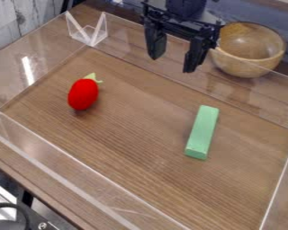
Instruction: Move the red object to the right side of the table
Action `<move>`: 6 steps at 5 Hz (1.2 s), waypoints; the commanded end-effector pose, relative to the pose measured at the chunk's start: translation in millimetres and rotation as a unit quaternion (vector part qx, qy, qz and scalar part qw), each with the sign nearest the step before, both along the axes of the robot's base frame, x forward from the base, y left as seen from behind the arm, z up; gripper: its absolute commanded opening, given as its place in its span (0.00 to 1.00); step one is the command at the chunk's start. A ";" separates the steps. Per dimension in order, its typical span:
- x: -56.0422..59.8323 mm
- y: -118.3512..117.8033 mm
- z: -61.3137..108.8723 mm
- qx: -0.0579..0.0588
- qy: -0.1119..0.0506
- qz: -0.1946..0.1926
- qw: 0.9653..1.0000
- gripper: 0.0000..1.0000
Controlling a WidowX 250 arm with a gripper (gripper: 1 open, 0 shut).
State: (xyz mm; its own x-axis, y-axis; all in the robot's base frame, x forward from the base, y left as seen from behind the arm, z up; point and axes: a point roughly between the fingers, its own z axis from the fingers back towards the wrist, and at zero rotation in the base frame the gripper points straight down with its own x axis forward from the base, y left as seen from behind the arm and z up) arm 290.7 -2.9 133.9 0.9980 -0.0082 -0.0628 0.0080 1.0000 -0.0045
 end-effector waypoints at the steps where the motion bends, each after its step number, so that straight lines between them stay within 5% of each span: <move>1: -6.7 17.2 -4.2 0.005 0.002 0.002 1.000 1.00; 2: -28.2 58.4 -22.4 0.011 0.007 -0.005 1.000 1.00; 3: -48.7 108.0 -25.8 0.021 -0.019 -0.015 0.999 1.00; 5: -62.1 191.4 -47.6 0.040 -0.067 -0.010 0.997 1.00; 6: -52.6 190.4 -55.6 0.040 -0.079 -0.010 0.996 1.00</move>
State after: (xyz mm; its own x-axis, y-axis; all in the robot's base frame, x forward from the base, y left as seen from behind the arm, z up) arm 230.3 182.6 65.4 0.9982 -0.0227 0.0555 0.0202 0.9987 0.0460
